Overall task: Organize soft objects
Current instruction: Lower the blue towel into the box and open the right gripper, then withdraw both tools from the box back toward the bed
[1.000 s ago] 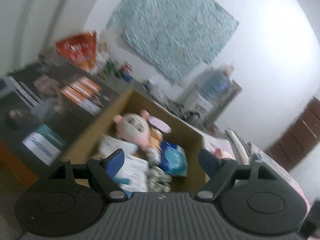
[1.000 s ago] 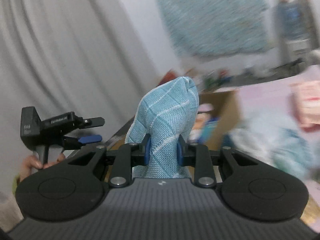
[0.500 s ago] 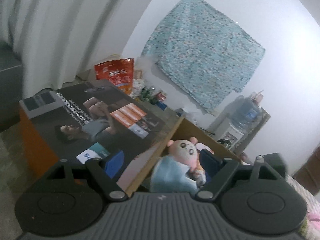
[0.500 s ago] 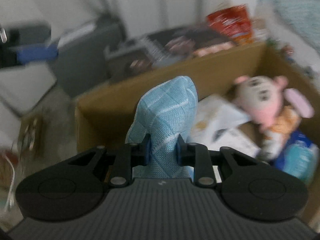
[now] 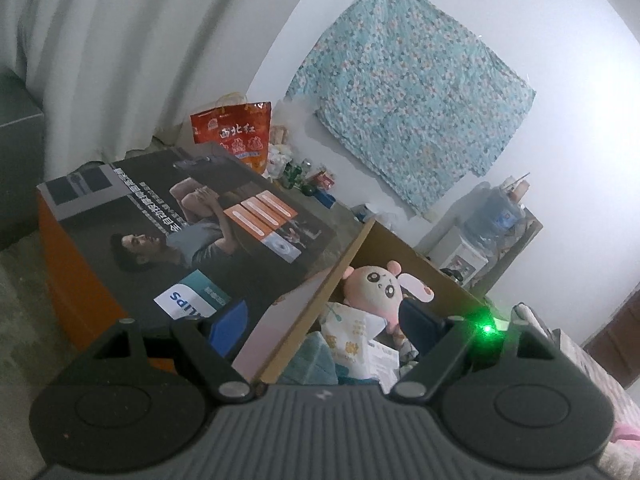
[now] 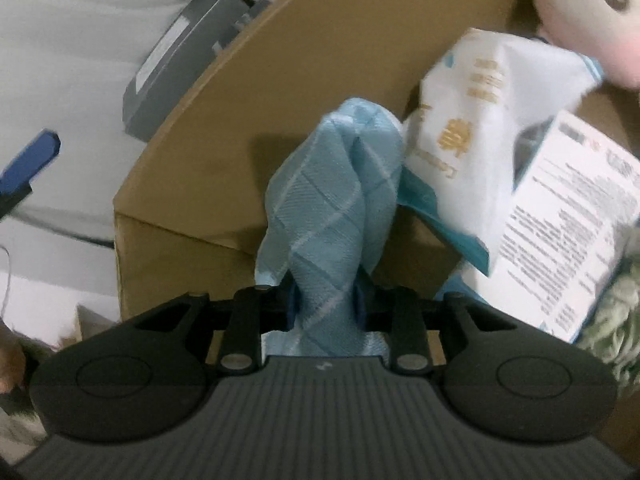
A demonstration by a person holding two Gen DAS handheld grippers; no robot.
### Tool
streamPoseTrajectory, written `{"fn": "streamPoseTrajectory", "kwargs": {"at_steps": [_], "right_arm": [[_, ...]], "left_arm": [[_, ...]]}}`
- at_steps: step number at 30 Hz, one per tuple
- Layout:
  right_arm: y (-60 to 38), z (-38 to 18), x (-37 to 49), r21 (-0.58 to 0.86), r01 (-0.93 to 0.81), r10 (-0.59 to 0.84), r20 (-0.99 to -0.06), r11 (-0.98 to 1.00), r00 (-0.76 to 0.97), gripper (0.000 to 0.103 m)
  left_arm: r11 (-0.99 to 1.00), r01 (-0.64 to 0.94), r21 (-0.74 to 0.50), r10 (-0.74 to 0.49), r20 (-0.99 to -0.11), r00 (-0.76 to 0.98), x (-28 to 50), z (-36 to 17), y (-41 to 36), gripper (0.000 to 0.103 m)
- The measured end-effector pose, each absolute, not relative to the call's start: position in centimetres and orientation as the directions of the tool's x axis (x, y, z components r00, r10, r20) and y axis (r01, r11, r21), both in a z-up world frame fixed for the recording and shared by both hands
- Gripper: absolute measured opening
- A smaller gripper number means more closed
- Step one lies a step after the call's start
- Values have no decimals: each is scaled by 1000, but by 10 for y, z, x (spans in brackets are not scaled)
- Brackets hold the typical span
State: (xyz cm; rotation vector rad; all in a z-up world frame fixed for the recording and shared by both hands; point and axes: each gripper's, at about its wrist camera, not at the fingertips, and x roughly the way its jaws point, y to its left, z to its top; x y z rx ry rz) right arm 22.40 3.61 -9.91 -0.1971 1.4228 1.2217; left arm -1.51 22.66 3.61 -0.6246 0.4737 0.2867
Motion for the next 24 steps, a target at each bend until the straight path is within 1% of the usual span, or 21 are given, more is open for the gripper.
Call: {"fn": "streamPoseTrajectory", "kwargs": {"at_steps": [2, 4, 5, 11, 14, 17, 18, 20, 23, 24], "right_arm": [[33, -93, 224, 538, -712, 525, -806, 452, -275, 44], [28, -83, 223, 523, -720, 546, -803, 456, -237, 52], [25, -78, 224, 522, -722, 559, -798, 455, -225, 54], [3, -51, 237, 527, -702, 637, -759, 479, -136, 54], [-28, -25, 246, 557, -678, 703, -706, 479, -83, 54], [-72, 6, 241, 578, -668, 773, -634, 469, -6, 55], [-90, 16, 237, 577, -669, 791, -611, 469, 27, 57], [-128, 34, 230, 567, -667, 815, -569, 484, 109, 71], [-189, 44, 205, 558, -641, 826, -514, 528, 233, 79], [-210, 41, 198, 561, -621, 821, -502, 548, 272, 80]], "left_arm": [[780, -391, -489, 113, -504, 856, -16, 36, 225, 84], [779, -392, -489, 115, -504, 856, -16, 36, 225, 84], [779, -391, -490, 114, -503, 857, -16, 36, 224, 84], [782, -381, -493, 103, -500, 860, -18, 40, 221, 84], [798, -366, -479, 96, -498, 862, -19, 43, 215, 85], [828, -336, -448, 85, -493, 866, -20, 48, 204, 89], [840, -322, -437, 77, -490, 868, -19, 49, 200, 90], [863, -287, -415, 55, -488, 871, -17, 52, 189, 92], [894, -228, -386, 11, -488, 873, -14, 55, 170, 93], [903, -207, -376, -3, -488, 873, -12, 55, 163, 94]]}}
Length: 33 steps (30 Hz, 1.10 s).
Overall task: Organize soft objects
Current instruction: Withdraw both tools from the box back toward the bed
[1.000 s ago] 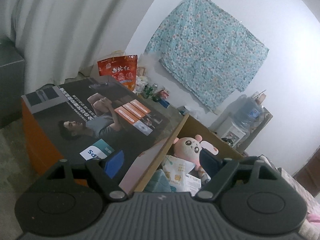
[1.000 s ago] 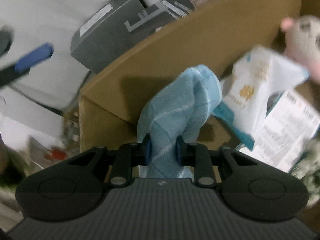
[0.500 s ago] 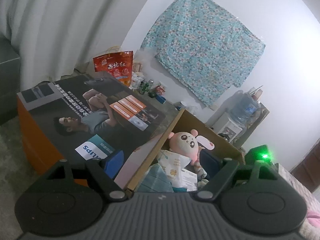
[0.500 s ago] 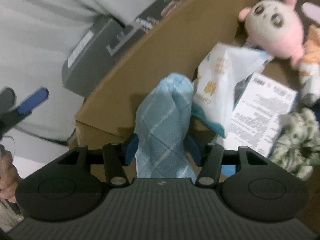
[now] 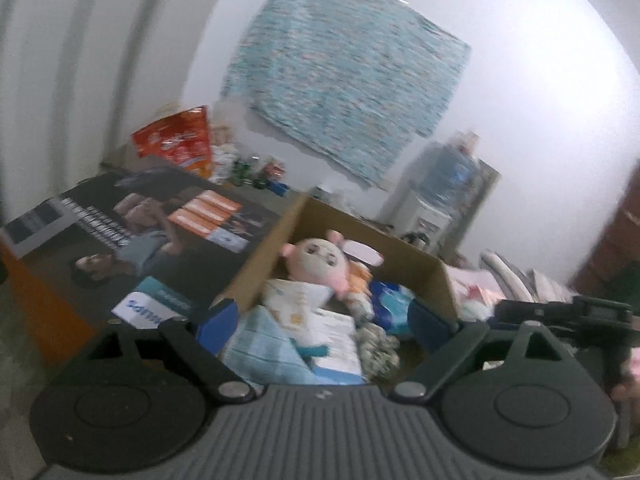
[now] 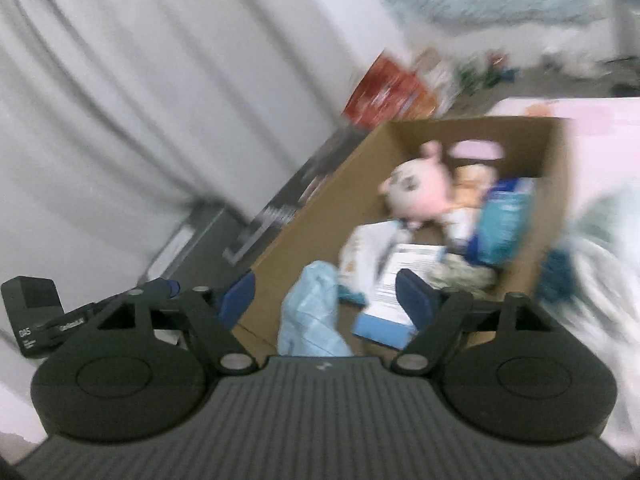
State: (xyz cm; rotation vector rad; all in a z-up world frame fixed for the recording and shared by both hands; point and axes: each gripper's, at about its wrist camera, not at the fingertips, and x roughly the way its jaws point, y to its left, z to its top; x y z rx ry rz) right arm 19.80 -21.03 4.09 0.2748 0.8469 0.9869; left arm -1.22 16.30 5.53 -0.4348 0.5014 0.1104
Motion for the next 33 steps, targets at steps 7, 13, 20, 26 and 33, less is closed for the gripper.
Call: {"fn": "streamPoseTrajectory", "kwargs": {"at_steps": [7, 13, 20, 26, 33], "right_arm": [[-314, -10, 125, 628, -412, 746, -482, 660, 459, 81], [-370, -56, 78, 674, -242, 668, -492, 698, 557, 81], [-423, -70, 48, 697, -138, 606, -486, 703, 630, 81], [-455, -77, 29, 703, -90, 560, -474, 705, 680, 81], [-491, -81, 16, 713, -46, 511, -454, 699, 730, 81]], "left_arm": [[947, -31, -321, -138, -490, 861, -3, 54, 108, 97], [950, 108, -293, -250, -509, 824, 9, 49, 56, 97], [933, 223, -281, -345, -527, 777, 10, 40, 4, 97], [927, 274, -256, -374, -564, 736, 10, 32, -34, 97], [919, 326, -220, -392, -589, 707, 11, 23, -76, 97]]}}
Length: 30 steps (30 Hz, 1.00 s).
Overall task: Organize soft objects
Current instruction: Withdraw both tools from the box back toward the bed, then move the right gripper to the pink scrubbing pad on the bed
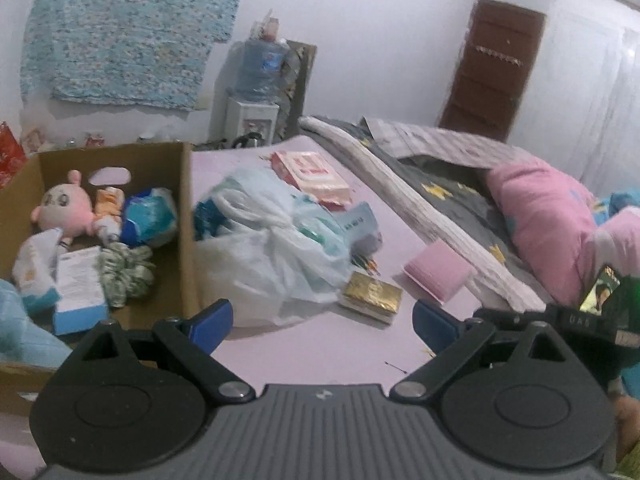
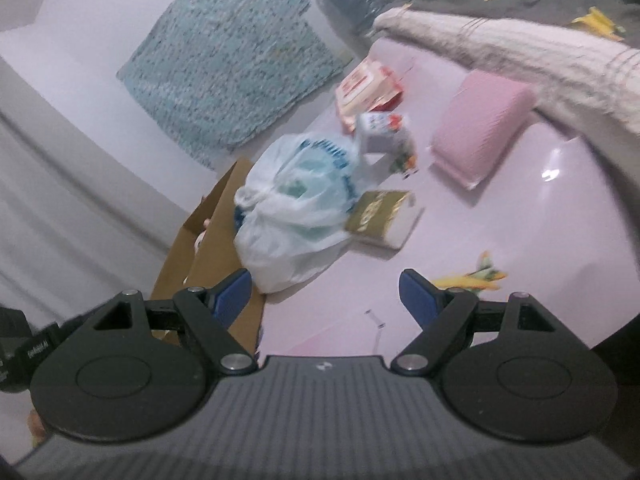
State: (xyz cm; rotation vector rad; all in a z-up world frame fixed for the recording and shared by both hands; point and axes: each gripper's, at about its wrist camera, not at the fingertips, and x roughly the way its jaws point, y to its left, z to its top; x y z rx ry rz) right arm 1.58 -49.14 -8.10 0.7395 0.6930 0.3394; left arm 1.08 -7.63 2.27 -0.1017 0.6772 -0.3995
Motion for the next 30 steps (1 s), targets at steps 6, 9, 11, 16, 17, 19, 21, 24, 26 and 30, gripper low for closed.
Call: {"fn": "streamPoseTrajectory", "kwargs": {"at_steps": [6, 9, 11, 16, 17, 19, 21, 24, 26, 30], "right_arm": [[-522, -87, 14, 716, -3, 470, -455, 698, 756, 81], [-537, -91, 15, 724, 22, 450, -453, 690, 770, 81], [-546, -93, 15, 728, 35, 438, -449, 685, 779, 81], [-566, -92, 25, 719, 53, 394, -439, 693, 807, 81], [-570, -91, 27, 714, 59, 382, -440, 697, 813, 81], [-577, -92, 34, 710, 73, 362, -442, 701, 821, 81], [-584, -96, 42, 712, 89, 346, -443, 697, 827, 80], [-593, -103, 56, 712, 124, 321, -455, 691, 831, 77], [-597, -108, 67, 703, 148, 298, -469, 696, 831, 75], [-602, -116, 91, 678, 174, 264, -491, 715, 830, 75]], "left_arm": [[907, 367, -209, -412, -625, 663, 18, 8, -112, 97], [900, 391, -193, -418, -638, 646, 24, 3, -131, 97], [894, 409, -184, -423, -648, 633, 30, 0, -144, 97], [866, 477, -152, -450, -653, 609, 46, -7, -181, 97], [858, 492, -145, -456, -654, 603, 50, -8, -189, 97], [841, 525, -131, -471, -653, 593, 58, -11, -205, 97], [827, 552, -111, -478, -655, 585, 66, -14, -221, 97], [812, 577, -92, -481, -665, 571, 75, -19, -239, 97], [805, 586, -96, -484, -677, 555, 83, -24, -248, 97], [806, 584, -95, -474, -694, 542, 97, -32, -257, 97]]}}
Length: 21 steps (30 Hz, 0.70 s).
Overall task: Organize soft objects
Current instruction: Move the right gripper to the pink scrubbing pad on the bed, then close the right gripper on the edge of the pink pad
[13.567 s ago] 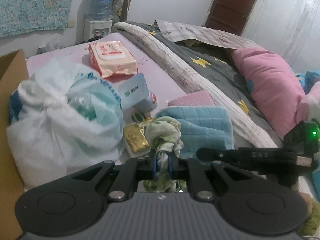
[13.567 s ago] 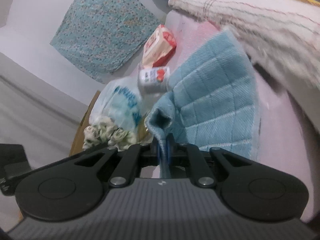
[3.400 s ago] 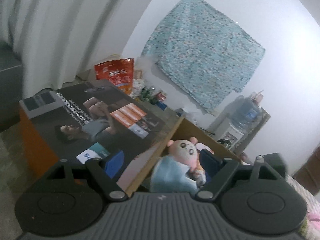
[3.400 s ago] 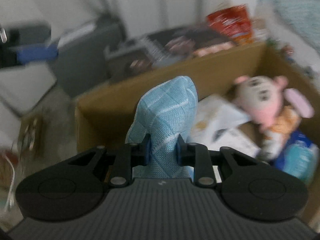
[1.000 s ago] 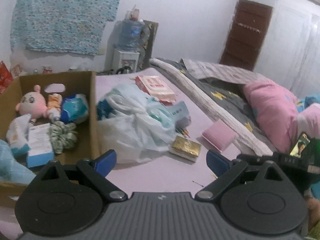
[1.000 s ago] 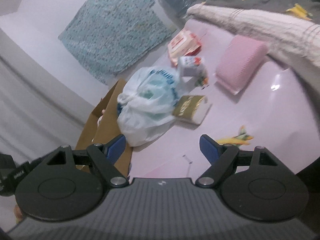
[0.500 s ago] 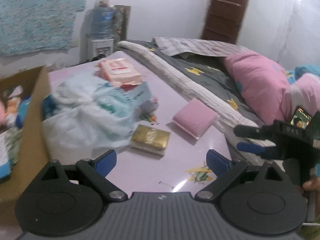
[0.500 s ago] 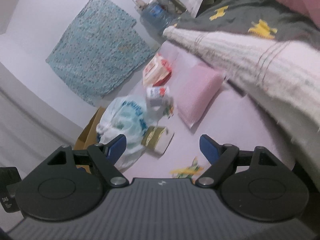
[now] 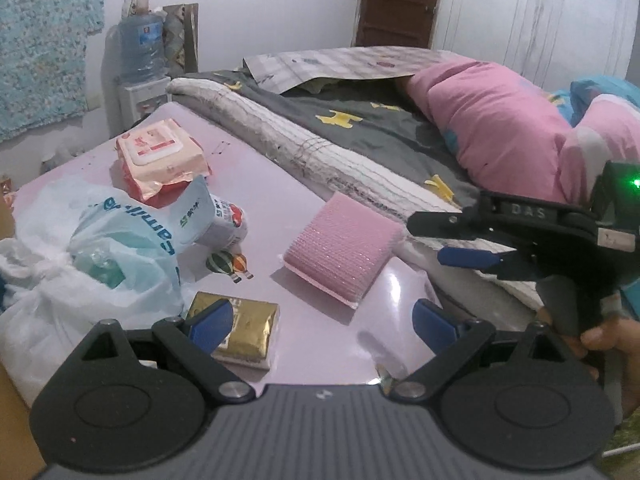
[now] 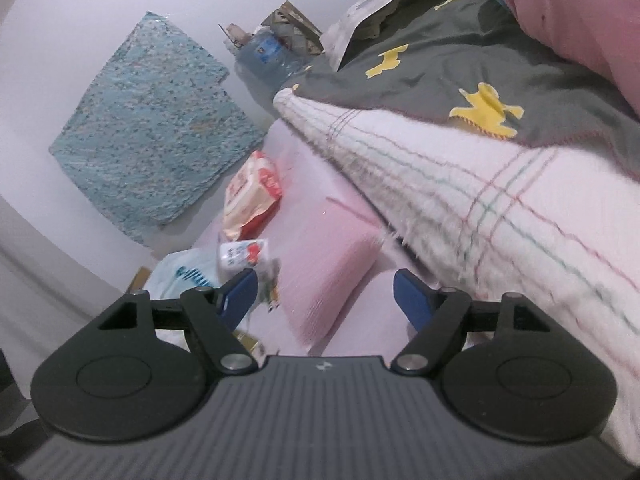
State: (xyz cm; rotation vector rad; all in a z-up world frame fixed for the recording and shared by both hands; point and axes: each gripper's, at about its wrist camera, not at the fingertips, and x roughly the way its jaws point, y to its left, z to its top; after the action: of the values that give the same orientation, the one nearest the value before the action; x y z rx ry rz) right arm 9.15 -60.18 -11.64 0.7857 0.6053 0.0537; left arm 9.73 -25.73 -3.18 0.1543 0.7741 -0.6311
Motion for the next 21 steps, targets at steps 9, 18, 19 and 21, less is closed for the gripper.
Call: {"fn": "streamPoseTrajectory", "kwargs": {"at_steps": [9, 18, 19, 21], "right_arm": [[-606, -140, 132, 653, 211, 229, -520, 727, 823, 63], [-608, -151, 143, 679, 187, 250, -492, 710, 834, 27], [-610, -152, 142, 692, 179, 265, -484, 700, 834, 26], [-612, -153, 140, 707, 168, 286, -476, 687, 832, 24]], "left_arm": [[823, 558, -112, -453, -721, 524, 113, -43, -259, 97], [821, 560, -114, -453, -727, 515, 114, -45, -261, 97], [820, 561, -115, -454, -727, 514, 114, -45, -262, 97], [817, 564, -117, -457, -727, 512, 112, -46, -262, 97]]}}
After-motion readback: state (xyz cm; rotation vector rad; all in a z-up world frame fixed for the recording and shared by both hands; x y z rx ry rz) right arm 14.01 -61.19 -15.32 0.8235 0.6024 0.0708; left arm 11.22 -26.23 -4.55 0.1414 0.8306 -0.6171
